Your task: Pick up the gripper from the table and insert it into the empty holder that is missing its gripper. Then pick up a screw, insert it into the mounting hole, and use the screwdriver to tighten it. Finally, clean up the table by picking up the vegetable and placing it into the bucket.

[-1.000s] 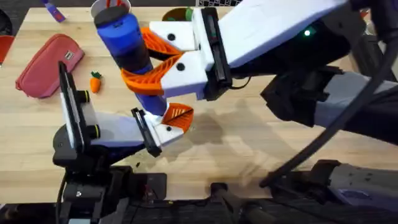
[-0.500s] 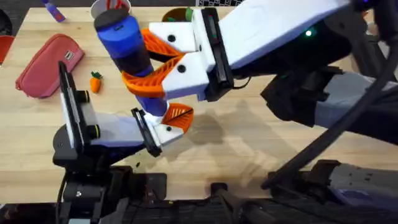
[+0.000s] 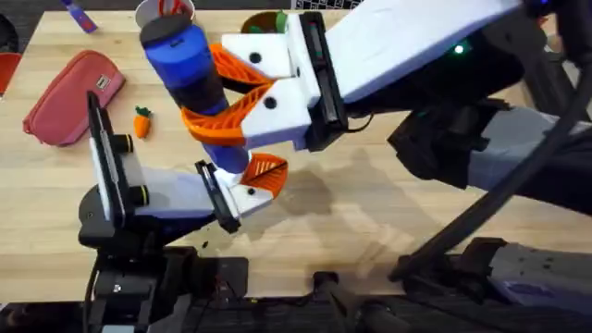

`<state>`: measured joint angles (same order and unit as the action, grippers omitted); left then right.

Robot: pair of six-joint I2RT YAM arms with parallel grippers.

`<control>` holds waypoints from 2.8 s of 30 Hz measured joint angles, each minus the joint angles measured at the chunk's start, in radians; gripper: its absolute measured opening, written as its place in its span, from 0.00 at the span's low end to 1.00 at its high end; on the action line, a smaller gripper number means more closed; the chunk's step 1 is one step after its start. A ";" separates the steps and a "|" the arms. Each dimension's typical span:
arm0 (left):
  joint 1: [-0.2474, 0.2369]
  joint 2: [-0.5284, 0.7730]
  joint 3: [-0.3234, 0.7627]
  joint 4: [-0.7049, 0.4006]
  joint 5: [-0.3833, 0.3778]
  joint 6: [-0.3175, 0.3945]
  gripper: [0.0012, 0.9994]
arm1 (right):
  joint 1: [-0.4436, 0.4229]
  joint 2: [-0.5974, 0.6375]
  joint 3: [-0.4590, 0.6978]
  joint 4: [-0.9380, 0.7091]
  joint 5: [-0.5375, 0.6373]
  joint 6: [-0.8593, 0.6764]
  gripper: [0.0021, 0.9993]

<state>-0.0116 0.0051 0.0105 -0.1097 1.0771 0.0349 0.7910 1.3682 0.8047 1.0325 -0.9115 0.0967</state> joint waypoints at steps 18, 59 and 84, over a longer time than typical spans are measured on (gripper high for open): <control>0.000 0.000 0.000 0.000 0.000 0.000 0.01 | -0.012 0.000 0.000 -0.010 -0.022 0.000 0.02; -0.002 0.000 0.000 0.000 0.000 0.003 0.01 | -0.013 0.021 0.185 -0.144 -0.078 0.046 0.02; -0.002 0.000 0.000 0.000 0.000 0.003 0.01 | -0.287 -0.002 0.730 -1.662 0.499 -0.480 0.02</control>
<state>-0.0135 0.0054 0.0105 -0.1097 1.0775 0.0376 0.5043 1.3662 1.5348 -0.6295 -0.4124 -0.3832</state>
